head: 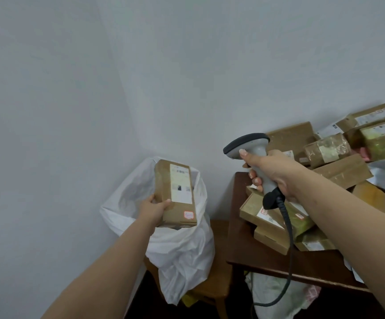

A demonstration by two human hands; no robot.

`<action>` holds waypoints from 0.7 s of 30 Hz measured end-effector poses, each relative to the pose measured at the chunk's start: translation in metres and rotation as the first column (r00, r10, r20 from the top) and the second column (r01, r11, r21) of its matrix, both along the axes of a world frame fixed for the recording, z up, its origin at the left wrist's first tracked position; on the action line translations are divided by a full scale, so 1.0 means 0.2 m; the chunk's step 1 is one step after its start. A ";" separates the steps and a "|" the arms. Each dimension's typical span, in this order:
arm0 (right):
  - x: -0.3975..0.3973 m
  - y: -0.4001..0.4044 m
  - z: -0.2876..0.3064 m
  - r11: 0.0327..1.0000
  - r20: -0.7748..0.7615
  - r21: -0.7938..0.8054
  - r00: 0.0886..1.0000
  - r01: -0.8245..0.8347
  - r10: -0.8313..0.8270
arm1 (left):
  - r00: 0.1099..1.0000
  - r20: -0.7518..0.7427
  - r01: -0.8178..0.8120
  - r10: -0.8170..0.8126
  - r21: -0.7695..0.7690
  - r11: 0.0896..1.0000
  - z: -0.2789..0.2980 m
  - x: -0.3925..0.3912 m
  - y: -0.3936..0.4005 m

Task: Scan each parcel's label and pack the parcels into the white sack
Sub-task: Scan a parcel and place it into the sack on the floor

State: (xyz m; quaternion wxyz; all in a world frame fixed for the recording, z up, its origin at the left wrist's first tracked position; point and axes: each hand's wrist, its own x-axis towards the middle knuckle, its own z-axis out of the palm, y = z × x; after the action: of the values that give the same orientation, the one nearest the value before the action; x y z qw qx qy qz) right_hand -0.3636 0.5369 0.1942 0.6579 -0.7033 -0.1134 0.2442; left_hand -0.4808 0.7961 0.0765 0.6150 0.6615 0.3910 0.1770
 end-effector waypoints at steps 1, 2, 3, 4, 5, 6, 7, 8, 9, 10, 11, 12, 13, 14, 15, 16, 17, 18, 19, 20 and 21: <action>0.06 0.03 -0.02 1.000 -0.005 -0.008 1.000 -0.011 0.011 | 0.998 -0.030 -0.052 0.054 0.061 0.997 -0.02 0.03 0.04; 0.12 0.06 -0.03 1.000 -0.014 -0.015 1.000 -0.022 0.022 | 0.993 -0.062 -0.091 0.099 0.121 0.988 -0.03 0.06 0.07; 0.18 0.10 -0.05 0.999 -0.026 -0.024 0.999 -0.031 0.030 | 0.987 -0.087 -0.120 0.134 0.156 0.981 -0.03 0.08 0.11; 0.23 0.14 -0.07 0.998 -0.039 -0.039 0.998 -0.042 0.040 | 0.982 -0.107 -0.137 0.157 0.169 0.976 -0.04 0.10 0.13; 0.27 0.18 -0.09 0.997 -0.053 -0.056 0.997 -0.059 0.056 | 0.978 -0.122 -0.147 0.170 0.179 0.973 -0.05 0.12 0.15; 0.32 0.23 -0.11 0.994 -0.067 -0.070 0.995 -0.080 0.076 | 0.975 -0.136 -0.146 0.174 0.196 0.970 -0.06 0.14 0.18; 0.37 0.27 -0.13 0.992 -0.080 -0.081 0.993 -0.099 0.092 | 0.973 -0.156 -0.135 0.171 0.217 0.967 -0.06 0.17 0.20; 0.41 0.31 -0.16 0.990 -0.093 -0.089 0.990 -0.113 0.104 | 0.971 -0.175 -0.119 0.164 0.244 0.962 -0.06 0.20 0.22; 0.44 0.34 -0.18 0.987 -0.108 -0.096 0.987 -0.126 0.115 | 0.969 -0.190 -0.105 0.160 0.272 0.957 -0.06 0.23 0.25; 0.47 0.38 -0.20 0.985 -0.126 -0.104 0.984 -0.140 0.126 | 0.967 -0.204 -0.085 0.154 0.308 0.947 -0.06 0.26 0.28; 0.50 0.41 -0.22 0.982 -0.144 -0.115 0.981 -0.150 0.133 | 0.964 -0.220 -0.061 0.146 0.353 0.934 -0.06 0.29 0.32; 0.53 0.44 -0.24 0.979 -0.157 -0.128 0.978 -0.156 0.135 | 0.961 -0.236 -0.035 0.141 0.402 0.915 -0.06 0.32 0.36; 0.57 0.46 -0.25 0.978 -0.165 -0.138 0.977 -0.155 0.131 | 0.956 -0.254 -0.016 0.145 0.450 0.893 -0.06 0.36 0.42; 0.60 0.49 -0.26 0.978 -0.171 -0.142 0.977 -0.153 0.128 | 0.946 -0.280 0.003 0.160 0.504 0.864 -0.05 0.41 0.47; 0.63 0.51 -0.27 0.978 -0.175 -0.142 0.977 -0.150 0.124 | 0.925 -0.332 0.029 0.188 0.551 0.834 -0.05 0.46 0.54; 0.66 0.54 -0.29 0.979 -0.178 -0.145 0.977 -0.144 0.117 | 0.880 -0.417 0.072 0.228 0.591 0.804 -0.06 0.51 0.61; 0.68 0.56 -0.31 0.979 -0.184 -0.152 0.977 -0.136 0.107 | 0.808 -0.523 0.137 0.272 0.615 0.777 -0.06 0.55 0.66; 0.70 0.58 -0.33 0.978 -0.195 -0.160 0.976 -0.131 0.099 | 0.740 -0.609 0.212 0.286 0.614 0.760 -0.07 0.60 0.70; 0.72 0.59 -0.35 0.977 -0.210 -0.167 0.973 -0.135 0.098 | 0.710 -0.653 0.274 0.264 0.602 0.750 -0.09 0.65 0.71; 0.74 0.60 -0.38 0.974 -0.224 -0.175 0.969 -0.143 0.102 | 0.719 -0.662 0.326 0.211 0.589 0.739 -0.12 0.71 0.71; 0.76 0.60 -0.40 0.972 -0.234 -0.184 0.967 -0.147 0.102 | 0.746 -0.652 0.368 0.135 0.573 0.732 -0.15 0.77 0.70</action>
State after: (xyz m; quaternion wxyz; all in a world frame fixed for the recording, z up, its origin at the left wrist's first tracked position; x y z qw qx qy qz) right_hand -0.2125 0.6576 0.1148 0.5759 -0.7253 -0.0579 0.3727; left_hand -0.3273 0.9369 0.0464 0.1674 0.8800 0.4440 0.0202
